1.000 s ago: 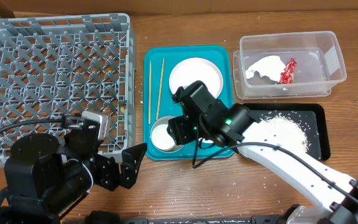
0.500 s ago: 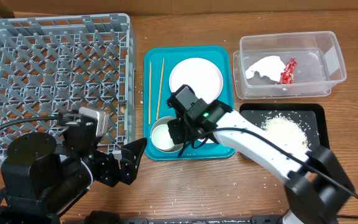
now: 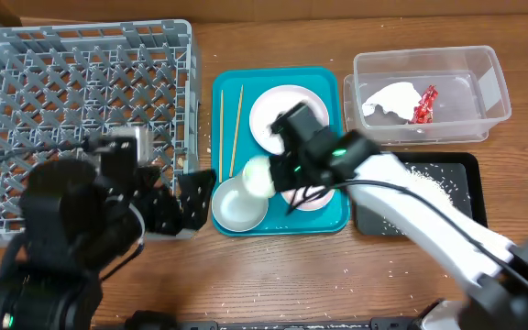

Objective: Sort waste into correct bins and load items into the dishwasher

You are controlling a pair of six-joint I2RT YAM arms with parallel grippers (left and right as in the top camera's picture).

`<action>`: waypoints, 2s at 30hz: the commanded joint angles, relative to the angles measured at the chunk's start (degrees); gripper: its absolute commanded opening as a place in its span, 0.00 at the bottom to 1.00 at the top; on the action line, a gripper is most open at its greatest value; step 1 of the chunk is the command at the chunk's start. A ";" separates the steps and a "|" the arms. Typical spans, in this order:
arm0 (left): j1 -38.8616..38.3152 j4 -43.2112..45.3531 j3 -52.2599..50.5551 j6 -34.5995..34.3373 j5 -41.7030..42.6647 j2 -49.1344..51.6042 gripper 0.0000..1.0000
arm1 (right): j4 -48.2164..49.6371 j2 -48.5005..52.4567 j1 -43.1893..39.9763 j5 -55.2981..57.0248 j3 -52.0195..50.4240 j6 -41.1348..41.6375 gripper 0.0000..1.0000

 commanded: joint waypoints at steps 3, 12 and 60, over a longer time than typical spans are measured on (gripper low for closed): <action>3.76 4.35 0.44 0.07 21.68 6.80 1.00 | -0.26 -13.09 -8.17 -12.83 3.23 -9.60 0.04; 8.98 13.49 0.44 12.66 70.25 17.25 1.00 | 2.10 -21.81 -21.51 -48.54 3.23 -16.92 0.04; 14.05 -9.66 0.44 5.29 -8.61 19.10 0.50 | -8.24 -20.79 -33.18 -42.69 3.30 -16.17 0.69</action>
